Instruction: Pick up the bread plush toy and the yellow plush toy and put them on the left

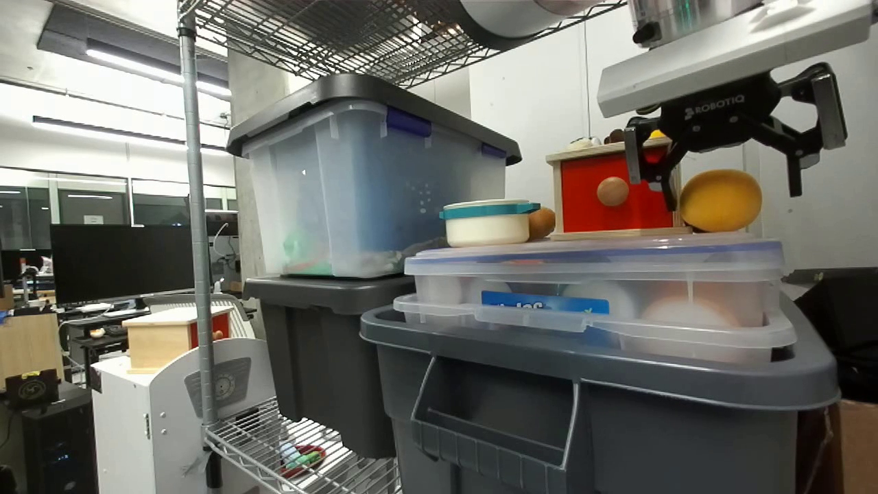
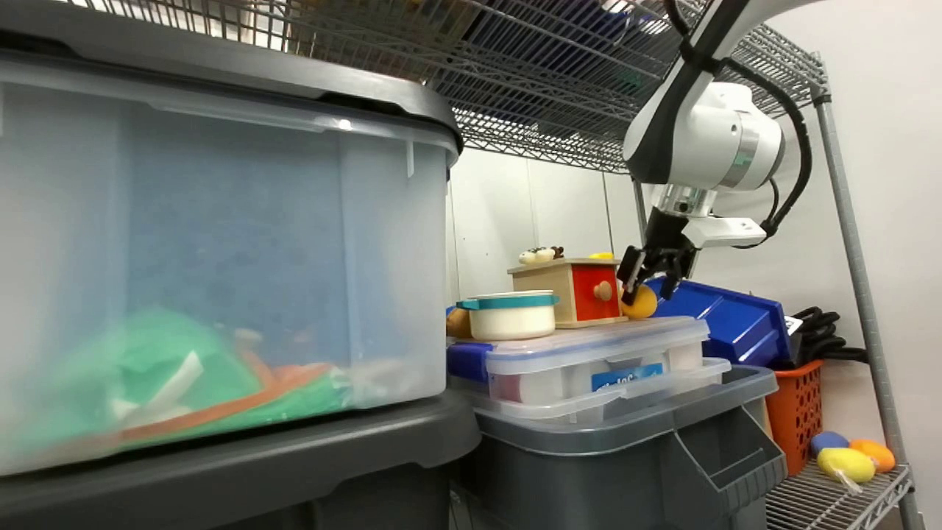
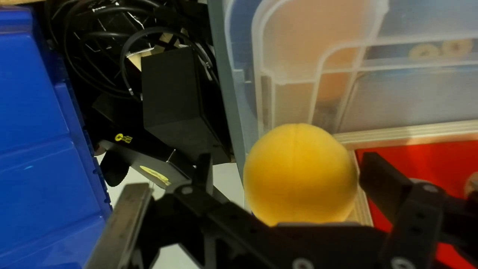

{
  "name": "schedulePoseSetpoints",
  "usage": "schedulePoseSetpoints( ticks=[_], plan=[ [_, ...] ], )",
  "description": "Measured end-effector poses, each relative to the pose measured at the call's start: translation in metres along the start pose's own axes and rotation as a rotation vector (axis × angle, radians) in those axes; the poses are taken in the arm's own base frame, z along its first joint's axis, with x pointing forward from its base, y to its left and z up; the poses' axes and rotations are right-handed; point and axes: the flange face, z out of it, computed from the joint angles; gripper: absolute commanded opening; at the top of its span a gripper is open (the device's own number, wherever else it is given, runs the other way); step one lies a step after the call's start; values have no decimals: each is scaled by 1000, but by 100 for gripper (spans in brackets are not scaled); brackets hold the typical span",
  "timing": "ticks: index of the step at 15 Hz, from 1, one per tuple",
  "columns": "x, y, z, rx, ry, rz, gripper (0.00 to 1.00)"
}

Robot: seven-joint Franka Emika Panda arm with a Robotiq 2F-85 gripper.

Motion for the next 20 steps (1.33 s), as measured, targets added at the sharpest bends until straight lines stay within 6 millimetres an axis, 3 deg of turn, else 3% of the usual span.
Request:
schedulePoseSetpoints(
  ticks=[6, 8, 11, 15, 16, 20],
  plan=[
    [1, -6, 3, 8, -2, -4, 74],
    [1, -6, 3, 7, -2, -5, 62],
    [1, -6, 3, 4, -4, -9, 32],
    [3, -6, 1, 0, -1, -17, 7],
    [3, -6, 1, -1, 0, -18, 3],
    [4, -6, -3, -1, 1, -18, 4]
  ],
)
